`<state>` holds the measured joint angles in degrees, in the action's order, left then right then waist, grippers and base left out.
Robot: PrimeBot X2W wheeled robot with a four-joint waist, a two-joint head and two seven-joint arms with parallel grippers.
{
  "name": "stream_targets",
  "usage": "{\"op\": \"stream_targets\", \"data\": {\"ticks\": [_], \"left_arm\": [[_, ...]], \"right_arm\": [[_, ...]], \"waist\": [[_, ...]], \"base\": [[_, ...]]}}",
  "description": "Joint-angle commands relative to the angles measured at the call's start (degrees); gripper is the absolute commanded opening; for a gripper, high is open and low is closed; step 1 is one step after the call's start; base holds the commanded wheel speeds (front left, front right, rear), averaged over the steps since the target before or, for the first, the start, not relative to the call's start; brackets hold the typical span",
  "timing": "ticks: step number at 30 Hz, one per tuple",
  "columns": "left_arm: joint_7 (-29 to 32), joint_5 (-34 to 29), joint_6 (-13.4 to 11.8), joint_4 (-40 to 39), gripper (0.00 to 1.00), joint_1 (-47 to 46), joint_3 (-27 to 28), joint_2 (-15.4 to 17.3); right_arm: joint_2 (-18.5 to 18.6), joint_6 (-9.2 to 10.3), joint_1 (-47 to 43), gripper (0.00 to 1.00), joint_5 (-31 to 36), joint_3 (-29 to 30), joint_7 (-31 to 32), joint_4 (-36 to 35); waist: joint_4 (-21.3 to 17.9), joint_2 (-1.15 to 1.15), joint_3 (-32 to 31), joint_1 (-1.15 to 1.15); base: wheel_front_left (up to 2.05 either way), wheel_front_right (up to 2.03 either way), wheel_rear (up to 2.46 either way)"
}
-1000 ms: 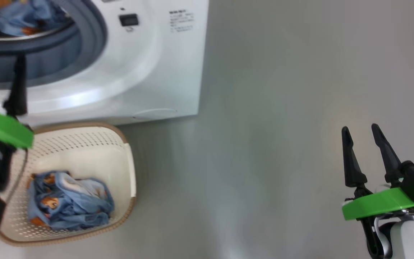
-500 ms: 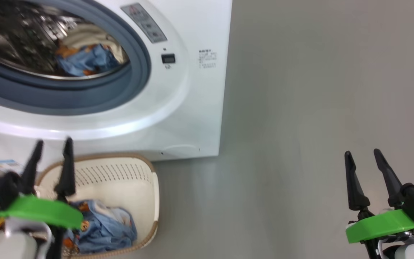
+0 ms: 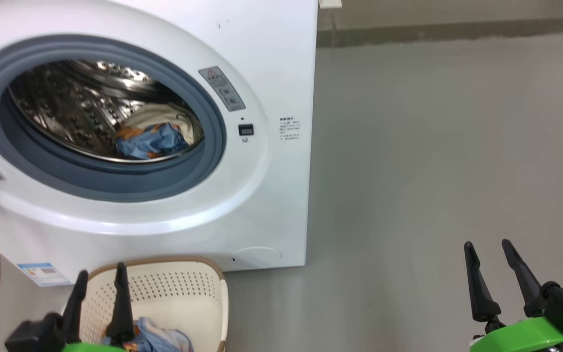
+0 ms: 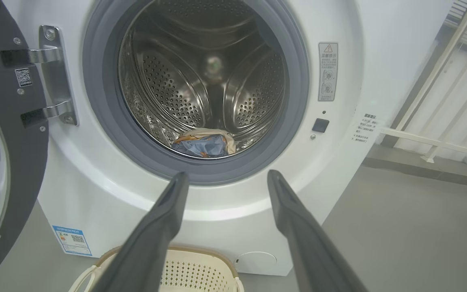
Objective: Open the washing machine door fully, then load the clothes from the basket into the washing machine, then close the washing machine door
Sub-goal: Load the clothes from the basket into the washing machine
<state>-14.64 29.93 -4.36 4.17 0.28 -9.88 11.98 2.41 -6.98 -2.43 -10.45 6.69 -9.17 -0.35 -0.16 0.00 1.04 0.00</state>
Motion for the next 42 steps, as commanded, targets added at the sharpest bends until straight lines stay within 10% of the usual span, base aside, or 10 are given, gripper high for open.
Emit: {"op": "stream_targets", "data": {"ticks": [1, 42], "left_arm": [[-0.4, -0.9, -0.1, -2.0, 1.0, -0.3, 2.7, 0.2], [-0.4, -11.5, 7.0, 0.6, 1.0, 2.9, 7.0, -8.0]], "right_arm": [[0.5, -0.51, 0.4, 1.0, -0.4, -1.7, -0.1, -1.7], [0.5, -0.51, -1.5, 1.0, -1.7, -2.4, -1.0, -1.3]], "waist": [[0.2, 0.0, -1.9, 0.0], [0.7, 0.0, -3.6, 0.0]], "base": [[0.0, 0.0, 0.0], [0.0, 0.0, 0.0]]}}
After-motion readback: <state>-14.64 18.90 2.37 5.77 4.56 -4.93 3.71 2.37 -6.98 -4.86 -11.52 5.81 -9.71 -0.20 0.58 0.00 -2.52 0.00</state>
